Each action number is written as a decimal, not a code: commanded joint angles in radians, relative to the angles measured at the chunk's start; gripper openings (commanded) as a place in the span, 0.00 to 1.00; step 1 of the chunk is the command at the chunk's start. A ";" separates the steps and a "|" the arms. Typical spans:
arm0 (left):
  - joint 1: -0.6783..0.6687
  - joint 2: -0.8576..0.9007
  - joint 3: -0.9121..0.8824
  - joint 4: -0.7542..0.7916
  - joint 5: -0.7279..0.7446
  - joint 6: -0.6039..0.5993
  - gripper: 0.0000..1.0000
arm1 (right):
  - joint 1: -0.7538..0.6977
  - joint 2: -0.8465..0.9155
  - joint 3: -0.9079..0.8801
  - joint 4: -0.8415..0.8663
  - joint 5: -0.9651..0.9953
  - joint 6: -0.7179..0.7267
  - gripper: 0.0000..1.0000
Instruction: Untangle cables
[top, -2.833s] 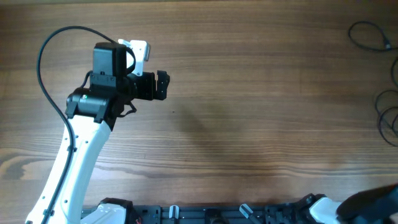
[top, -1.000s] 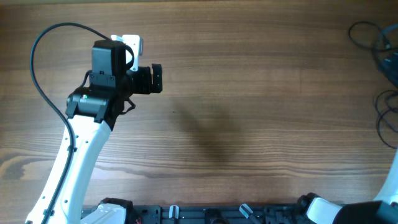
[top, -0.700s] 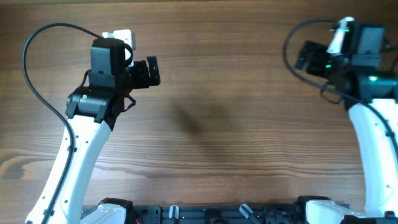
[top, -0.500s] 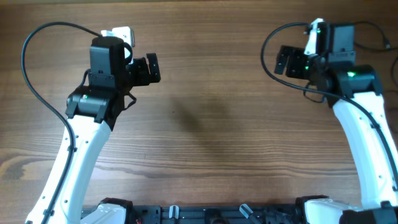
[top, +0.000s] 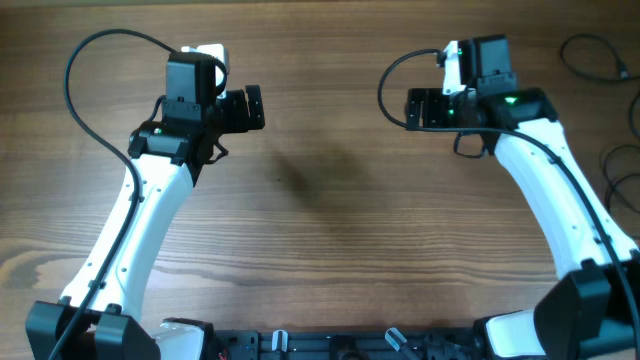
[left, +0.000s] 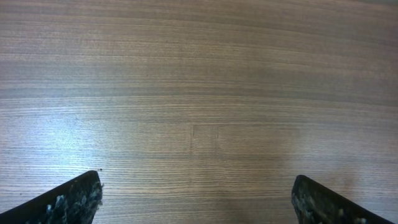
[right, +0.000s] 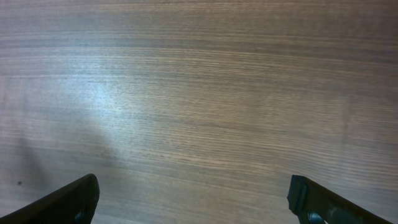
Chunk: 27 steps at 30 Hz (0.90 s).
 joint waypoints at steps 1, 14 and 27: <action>-0.002 0.005 0.001 0.001 -0.025 0.024 1.00 | 0.031 0.029 -0.013 0.000 0.058 0.034 1.00; -0.002 0.005 0.001 -0.054 -0.103 0.027 1.00 | 0.050 0.029 -0.013 -0.016 0.165 0.031 1.00; -0.002 0.005 0.001 -0.063 -0.103 0.027 1.00 | 0.050 0.029 -0.013 -0.014 0.154 0.031 1.00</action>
